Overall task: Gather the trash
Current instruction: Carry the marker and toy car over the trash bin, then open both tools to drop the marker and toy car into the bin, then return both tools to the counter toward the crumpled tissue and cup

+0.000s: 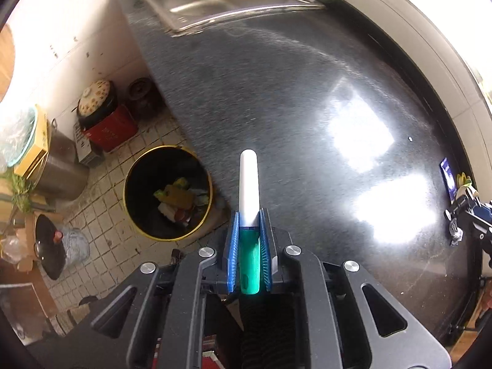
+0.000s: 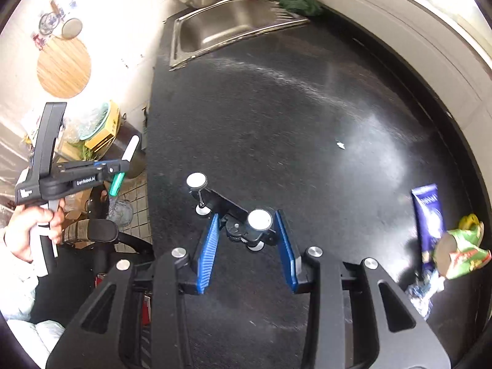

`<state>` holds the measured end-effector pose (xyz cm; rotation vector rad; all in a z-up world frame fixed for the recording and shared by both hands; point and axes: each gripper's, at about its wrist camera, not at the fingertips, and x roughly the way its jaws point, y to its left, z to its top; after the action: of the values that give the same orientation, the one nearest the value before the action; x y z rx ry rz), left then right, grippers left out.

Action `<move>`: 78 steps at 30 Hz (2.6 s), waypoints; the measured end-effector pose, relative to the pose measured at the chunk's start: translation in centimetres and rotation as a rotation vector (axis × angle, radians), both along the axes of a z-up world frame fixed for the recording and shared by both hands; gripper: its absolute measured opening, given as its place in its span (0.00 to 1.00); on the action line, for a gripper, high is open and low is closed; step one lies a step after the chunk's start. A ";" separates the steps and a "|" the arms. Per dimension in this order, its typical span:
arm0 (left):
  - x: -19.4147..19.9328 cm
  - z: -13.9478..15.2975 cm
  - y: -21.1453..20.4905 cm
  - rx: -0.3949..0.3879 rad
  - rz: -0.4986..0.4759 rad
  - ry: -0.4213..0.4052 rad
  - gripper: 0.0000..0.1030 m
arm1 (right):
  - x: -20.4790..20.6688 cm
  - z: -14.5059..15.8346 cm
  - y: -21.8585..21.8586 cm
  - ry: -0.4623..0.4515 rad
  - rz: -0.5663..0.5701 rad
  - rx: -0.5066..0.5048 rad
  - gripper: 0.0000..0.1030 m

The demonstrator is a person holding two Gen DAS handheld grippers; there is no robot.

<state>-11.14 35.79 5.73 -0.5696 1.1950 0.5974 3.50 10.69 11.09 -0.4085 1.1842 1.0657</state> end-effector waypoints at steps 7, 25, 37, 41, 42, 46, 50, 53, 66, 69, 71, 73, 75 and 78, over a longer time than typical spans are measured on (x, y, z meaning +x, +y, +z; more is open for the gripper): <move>-9.0 -1.1 5.2 -0.038 0.197 0.031 0.12 | -6.4 -1.2 14.0 0.034 0.227 -0.032 0.36; -13.9 -11.8 16.9 -0.146 0.434 0.011 0.12 | -14.7 -12.4 36.7 0.077 0.496 -0.163 0.36; -15.1 -13.1 16.9 -0.108 0.509 -0.015 0.89 | -14.3 -10.9 37.0 0.060 0.425 -0.107 0.83; -15.6 -9.6 15.9 -0.049 0.507 -0.023 0.93 | -12.3 -6.4 34.4 0.105 0.367 0.013 0.94; -15.8 -8.3 15.4 -0.012 0.525 -0.025 0.94 | -11.3 -5.0 33.0 0.101 0.332 0.050 0.94; -13.6 -4.7 13.8 0.024 0.486 -0.036 0.94 | -6.4 -2.3 25.0 0.048 0.145 0.080 0.94; -7.1 -1.7 11.0 0.033 0.317 -0.082 0.94 | -1.2 -1.7 13.8 -0.055 -0.074 0.011 0.94; -0.5 -0.1 8.6 0.035 0.191 -0.110 0.94 | 2.1 -1.8 4.9 -0.114 -0.233 -0.051 0.94; 23.8 0.8 -7.8 -0.136 -0.424 -0.087 0.94 | 5.4 -7.6 -28.6 -0.022 -0.897 -0.286 0.94; 26.0 -0.1 -11.6 -0.106 -0.527 -0.036 0.94 | 4.6 -8.9 -33.0 0.013 -1.006 -0.301 0.94; 26.4 -0.6 -13.5 -0.070 -0.597 -0.004 0.94 | 4.2 -9.6 -35.3 0.033 -1.061 -0.305 0.94; 27.1 -1.0 -15.1 -0.026 -0.658 0.020 0.94 | 3.7 -10.2 -36.8 0.049 -1.097 -0.305 0.94; 27.7 -1.4 -16.2 0.001 -0.698 0.043 0.94 | 3.5 -10.7 -38.0 0.061 -1.123 -0.297 0.94; 28.7 -2.1 -17.3 0.009 -0.728 0.073 0.94 | 3.5 -11.8 -39.2 0.085 -1.154 -0.295 0.94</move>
<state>17.54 18.50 3.62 -0.0768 1.3593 0.0017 7.00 -28.46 -0.72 0.1312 1.3612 -0.0930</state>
